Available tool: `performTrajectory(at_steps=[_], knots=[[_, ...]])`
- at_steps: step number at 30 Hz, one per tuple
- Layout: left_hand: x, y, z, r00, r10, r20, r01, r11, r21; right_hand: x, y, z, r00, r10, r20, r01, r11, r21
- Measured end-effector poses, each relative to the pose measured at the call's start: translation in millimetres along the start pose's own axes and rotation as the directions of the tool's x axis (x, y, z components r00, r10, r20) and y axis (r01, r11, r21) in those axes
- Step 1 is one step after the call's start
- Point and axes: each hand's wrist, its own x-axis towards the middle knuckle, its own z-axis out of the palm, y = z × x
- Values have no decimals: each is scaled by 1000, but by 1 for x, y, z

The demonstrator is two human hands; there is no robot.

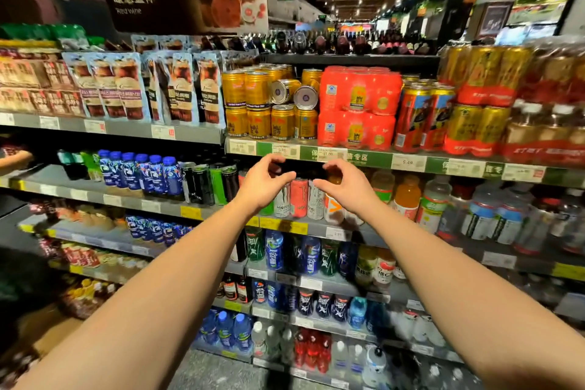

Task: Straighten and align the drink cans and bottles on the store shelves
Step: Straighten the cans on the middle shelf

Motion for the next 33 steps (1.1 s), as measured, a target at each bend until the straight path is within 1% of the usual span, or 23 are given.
performTrajectory(at_steps=[4, 9, 14, 18, 22, 27, 33], knots=[[15, -25, 22, 999, -39, 20, 38, 999, 32, 11, 33, 19, 997, 32, 68, -31, 999, -9], [29, -58, 45, 996, -92, 5, 91, 993, 81, 32, 67, 39, 992, 48, 119, -50, 999, 7], [35, -85, 57, 993, -116, -17, 117, 990, 84, 45, 85, 62, 986, 14, 164, -27, 997, 78], [36, -102, 59, 989, -150, -16, 150, 987, 58, 50, 88, 81, 982, -4, 187, -12, 996, 86], [41, -125, 46, 983, -182, -12, 183, 982, 45, 58, 84, 101, 982, -34, 183, 18, 996, 89], [55, -162, 16, 979, -202, -34, 203, 978, 39, 76, 77, 138, 980, -2, 201, -25, 990, 137], [87, -210, -33, 974, -221, -44, 224, 972, 74, 109, 45, 188, 988, 25, 150, -39, 995, 95]])
